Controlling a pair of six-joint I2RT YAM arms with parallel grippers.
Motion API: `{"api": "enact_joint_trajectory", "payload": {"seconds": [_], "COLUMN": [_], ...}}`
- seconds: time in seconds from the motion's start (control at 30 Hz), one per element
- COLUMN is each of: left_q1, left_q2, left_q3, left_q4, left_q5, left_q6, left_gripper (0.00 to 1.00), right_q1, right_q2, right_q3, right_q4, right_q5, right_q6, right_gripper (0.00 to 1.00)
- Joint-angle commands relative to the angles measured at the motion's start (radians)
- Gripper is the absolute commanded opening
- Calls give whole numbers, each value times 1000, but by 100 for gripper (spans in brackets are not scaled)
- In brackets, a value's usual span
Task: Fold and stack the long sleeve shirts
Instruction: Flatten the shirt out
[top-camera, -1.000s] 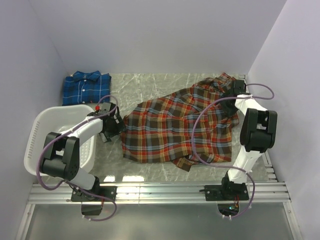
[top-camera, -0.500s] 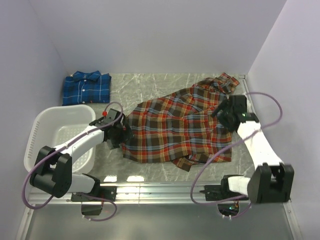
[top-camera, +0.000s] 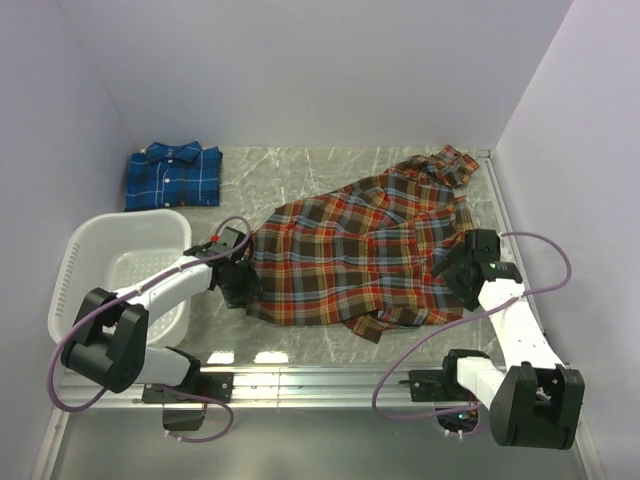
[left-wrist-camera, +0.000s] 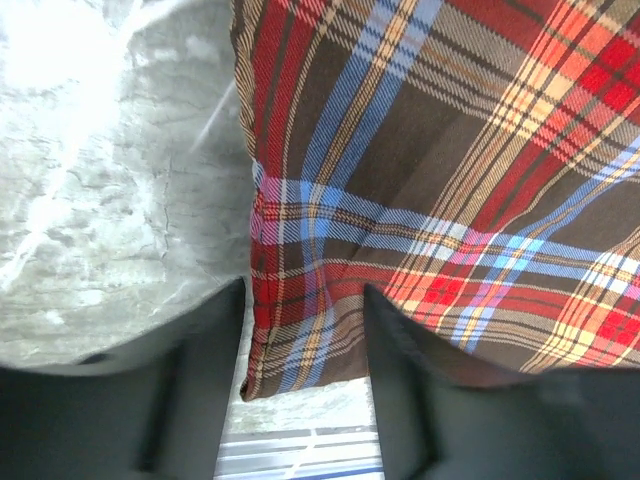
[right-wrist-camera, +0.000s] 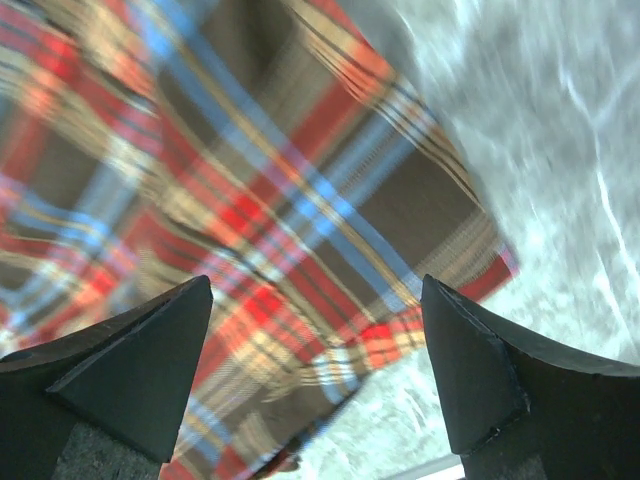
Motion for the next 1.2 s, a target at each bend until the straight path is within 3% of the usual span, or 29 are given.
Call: {"api": "enact_joint_trajectory", "payload": {"seconds": [0.0,0.27,0.33,0.6,0.77,0.87,0.9,1.1,1.17], "left_q1": [-2,-2,-2,-2,13,33,40,94,109], "left_q2": [2,-31,-36,-39,-30,-42,-44,-56,-56], "left_q3": [-3,23,31,45,37,32,35,42,54], "left_q4": [27,15,15,24,38,46,46,41,33], "left_q5": [35,-21,-29,-37,-37,-37,-37,-72,-95], "left_q6": [17,35,41,63,72,78,81,112,123], "left_gripper": [51,19,14,7,7,6,6,5,4], "right_q1": [-10,-116,-128,-139,-139,-140,-140,-149,-160], "right_q2": [-30,58,74,171,234,262,269,288,260], "right_q3": [-46,-92,-103,-110,-114,-114,-114,-80,-63], "right_q4": [15,40,72,135,159,179,184,155,101], "right_q5": [15,90,90,91,87,82,82,119,154], "right_q6": [69,61,67,89,102,113,116,133,133], "right_gripper": [91,87,81,63,61,51,39,0,0]}}
